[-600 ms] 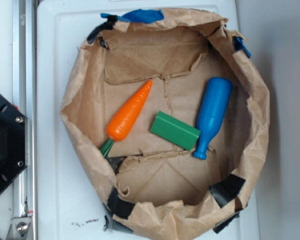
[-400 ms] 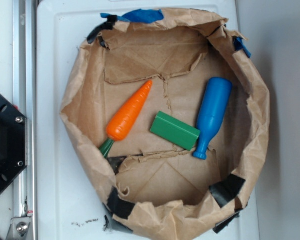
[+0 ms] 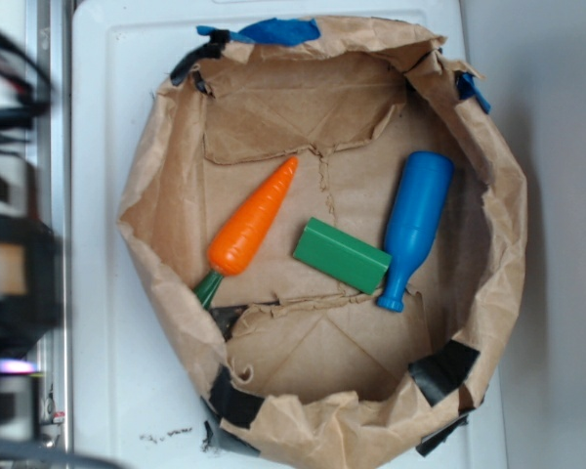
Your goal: Grab the green block.
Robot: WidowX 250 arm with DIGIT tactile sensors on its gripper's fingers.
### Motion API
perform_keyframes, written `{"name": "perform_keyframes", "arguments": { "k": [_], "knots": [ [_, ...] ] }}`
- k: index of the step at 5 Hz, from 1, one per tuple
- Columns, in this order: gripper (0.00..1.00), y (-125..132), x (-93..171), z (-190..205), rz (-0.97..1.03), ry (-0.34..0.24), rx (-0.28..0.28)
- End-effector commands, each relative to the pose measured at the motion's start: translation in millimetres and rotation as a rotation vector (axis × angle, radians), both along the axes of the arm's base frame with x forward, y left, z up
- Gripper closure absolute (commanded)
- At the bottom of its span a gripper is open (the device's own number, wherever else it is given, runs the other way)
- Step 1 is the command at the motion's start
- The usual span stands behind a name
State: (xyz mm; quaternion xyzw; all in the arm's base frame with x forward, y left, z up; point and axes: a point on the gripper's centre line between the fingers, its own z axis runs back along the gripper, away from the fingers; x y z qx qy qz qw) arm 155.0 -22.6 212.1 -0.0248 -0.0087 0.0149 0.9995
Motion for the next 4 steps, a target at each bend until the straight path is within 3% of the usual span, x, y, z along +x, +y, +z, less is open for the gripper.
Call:
{"name": "perform_keyframes", "arguments": {
  "k": [1,3,4],
  "knots": [
    [0.0,8,56,-12,0.008,-0.041,-0.026],
    [0.0,39,99,-58,-0.143,-0.093,-0.067],
    [0.0,54,112,-77,-0.179,-0.135,-0.048]
  ]
}}
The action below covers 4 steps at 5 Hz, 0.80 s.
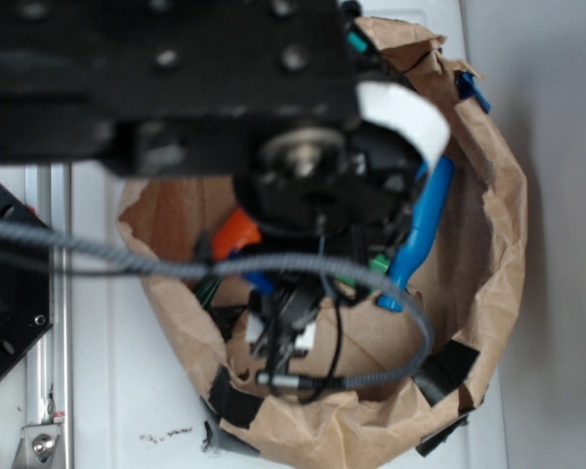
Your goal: Grab the green block.
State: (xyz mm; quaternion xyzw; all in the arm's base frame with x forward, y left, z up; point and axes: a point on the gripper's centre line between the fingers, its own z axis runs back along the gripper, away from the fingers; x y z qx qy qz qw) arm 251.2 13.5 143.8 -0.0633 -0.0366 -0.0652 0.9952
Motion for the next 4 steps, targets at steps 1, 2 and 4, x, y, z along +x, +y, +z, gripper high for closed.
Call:
{"name": "perform_keyframes", "arguments": {
  "k": [1,2,4],
  "knots": [
    [0.0,21,26,-32,-0.068,-0.105,0.022],
    [0.0,19,32,-47,-0.081,-0.101,0.047],
    [0.0,7,41,-63,-0.065,-0.111,0.003]
  ]
}}
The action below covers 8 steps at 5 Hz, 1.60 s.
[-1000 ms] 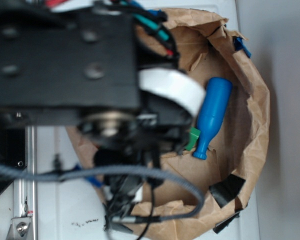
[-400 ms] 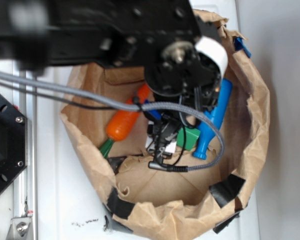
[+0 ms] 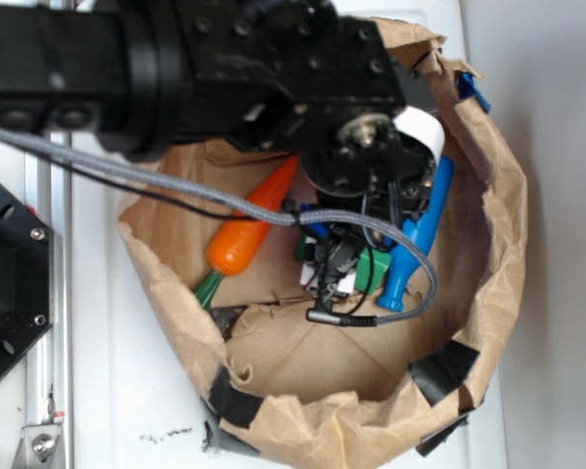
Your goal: Grab the green block.
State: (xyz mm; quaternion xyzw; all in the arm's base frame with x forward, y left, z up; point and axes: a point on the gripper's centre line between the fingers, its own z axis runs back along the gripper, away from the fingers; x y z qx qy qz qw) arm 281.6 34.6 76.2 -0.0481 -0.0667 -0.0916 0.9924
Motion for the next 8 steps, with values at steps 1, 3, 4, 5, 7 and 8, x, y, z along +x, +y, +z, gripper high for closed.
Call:
{"name": "perform_keyframes", "arguments": {
  "k": [1,3,4,5,7,8],
  "knots": [
    [0.0,-21,9,2,-0.014,-0.047,-0.016],
    [0.0,-21,9,2,-0.014,-0.047,-0.016],
    [0.0,-21,9,2,-0.014,-0.047,-0.016],
    [0.0,-21,9,2,-0.014,-0.047,-0.016],
    [0.0,-18,12,-19,-0.033,-0.005,-0.012],
    [0.0,-20,11,-21,-0.038,0.001,-0.006]
  ]
}}
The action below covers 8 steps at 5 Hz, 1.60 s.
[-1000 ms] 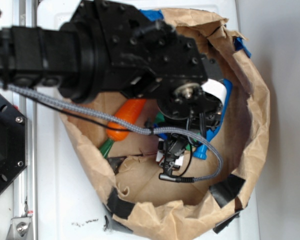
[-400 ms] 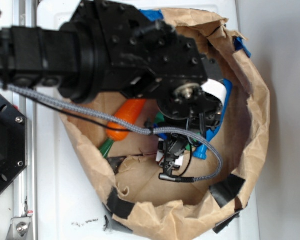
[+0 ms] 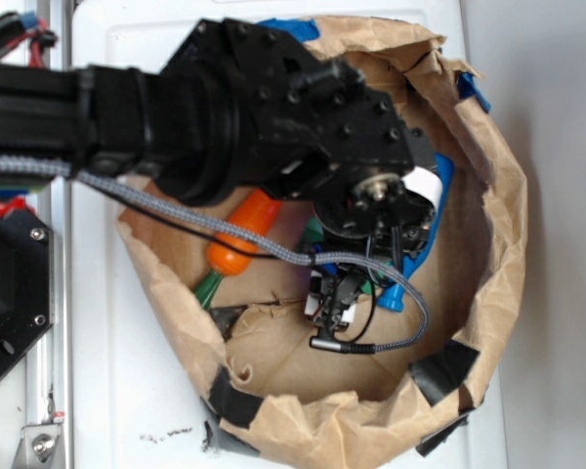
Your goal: Grab the green block.
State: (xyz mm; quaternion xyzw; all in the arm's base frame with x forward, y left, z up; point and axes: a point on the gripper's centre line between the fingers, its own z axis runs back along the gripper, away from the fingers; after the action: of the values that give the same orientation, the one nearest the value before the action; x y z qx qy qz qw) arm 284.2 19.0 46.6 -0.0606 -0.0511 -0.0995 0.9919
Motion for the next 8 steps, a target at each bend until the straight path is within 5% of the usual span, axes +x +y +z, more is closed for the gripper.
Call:
{"name": "perform_keyframes", "arguments": {
  "k": [1,2,3,8],
  "knots": [
    [0.0,-5,8,4,-0.02,-0.027,0.031],
    [0.0,-6,8,3,-0.02,-0.032,0.035],
    [1.0,-4,8,1,-0.001,-0.045,0.031],
    [1.0,5,1,24,0.102,-0.054,0.04]
  ]
}}
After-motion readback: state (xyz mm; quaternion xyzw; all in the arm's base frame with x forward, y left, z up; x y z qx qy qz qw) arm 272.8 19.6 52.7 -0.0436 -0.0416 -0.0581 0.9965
